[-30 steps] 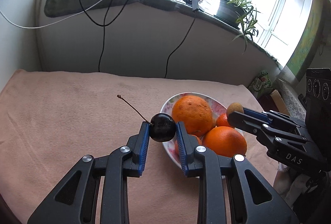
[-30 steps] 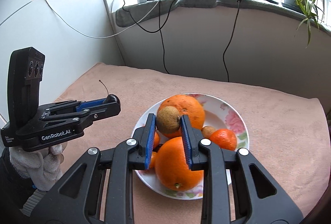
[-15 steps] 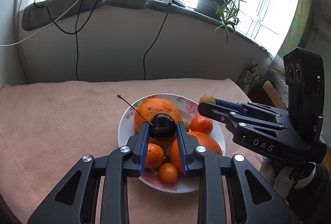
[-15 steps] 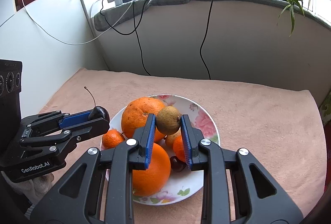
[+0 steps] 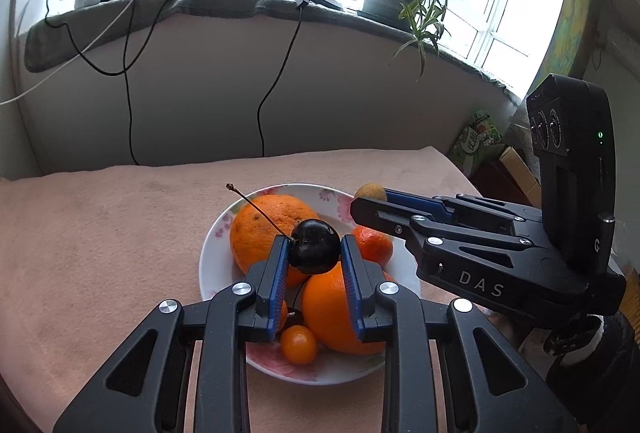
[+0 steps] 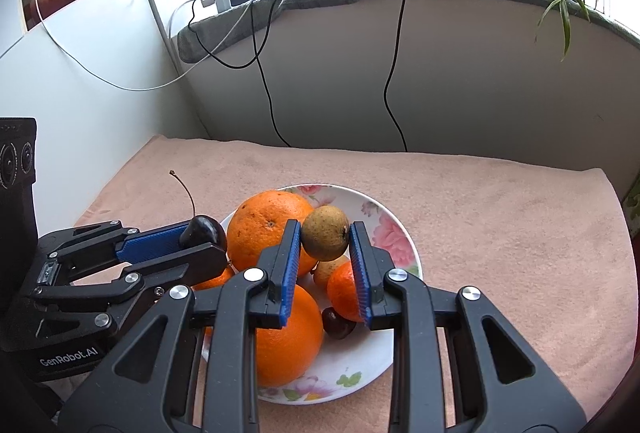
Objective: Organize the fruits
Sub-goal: 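Open both grippers to drop the kiwi and cherry onto the plate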
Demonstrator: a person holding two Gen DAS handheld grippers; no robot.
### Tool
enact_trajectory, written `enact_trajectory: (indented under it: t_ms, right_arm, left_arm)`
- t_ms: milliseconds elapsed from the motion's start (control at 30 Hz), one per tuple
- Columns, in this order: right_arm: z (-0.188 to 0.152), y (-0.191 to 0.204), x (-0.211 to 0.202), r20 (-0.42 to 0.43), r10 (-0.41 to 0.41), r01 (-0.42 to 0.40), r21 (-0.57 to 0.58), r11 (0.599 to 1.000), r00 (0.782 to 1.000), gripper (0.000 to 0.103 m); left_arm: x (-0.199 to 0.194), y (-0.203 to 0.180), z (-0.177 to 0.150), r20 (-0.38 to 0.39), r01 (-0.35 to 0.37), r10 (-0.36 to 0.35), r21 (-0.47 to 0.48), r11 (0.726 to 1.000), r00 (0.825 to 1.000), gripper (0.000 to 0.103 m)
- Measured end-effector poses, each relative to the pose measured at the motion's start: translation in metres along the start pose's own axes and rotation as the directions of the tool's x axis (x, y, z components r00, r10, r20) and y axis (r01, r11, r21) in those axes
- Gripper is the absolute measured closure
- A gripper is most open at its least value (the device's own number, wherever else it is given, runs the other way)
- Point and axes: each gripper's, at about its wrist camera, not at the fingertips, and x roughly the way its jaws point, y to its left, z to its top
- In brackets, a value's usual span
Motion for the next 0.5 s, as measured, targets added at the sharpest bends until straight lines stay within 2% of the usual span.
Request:
enact_trajectory:
  t_ms: [267, 300, 333, 400, 467, 500]
  right_arm:
    - [0.0003, -0.0012, -0.0018, 0.002, -0.007, 0.007, 0.006, 1.000, 1.000, 0.077]
    - [0.0007, -0.0013, -0.0020, 0.002, -0.010, 0.010, 0.006, 1.000, 1.000, 0.077]
    - [0.0008, -0.0015, -0.0021, 0.002, -0.015, 0.015, 0.005, 1.000, 1.000, 0.077]
    - [0.0010, -0.0020, -0.0025, 0.001, -0.020, 0.020, 0.007, 1.000, 1.000, 0.076]
    - [-0.0001, -0.0023, -0.0048, 0.009, -0.029, 0.029, 0.010, 1.000, 1.000, 0.063]
    - [-0.0006, -0.0025, -0.0068, 0.017, -0.035, 0.035, 0.011, 0.999, 0.999, 0.049]
  left_arm:
    - [-0.0003, -0.0029, 0.0007, 0.003, 0.003, -0.003, 0.009, 1.000, 1.000, 0.078]
    - [-0.0006, -0.0024, 0.0010, 0.004, 0.001, -0.001, 0.009, 1.000, 1.000, 0.075]
    - [-0.0013, -0.0019, 0.0009, 0.007, 0.000, 0.000, 0.006, 1.000, 1.000, 0.068]
    - [-0.0029, -0.0008, 0.0009, 0.011, 0.002, -0.003, 0.004, 1.000, 1.000, 0.065]
    - [-0.0048, -0.0010, 0.0007, 0.015, 0.000, 0.000, 0.005, 1.000, 1.000, 0.065]
    - [-0.0060, -0.0012, 0.0005, 0.017, -0.002, 0.002, 0.007, 1.000, 1.000, 0.064]
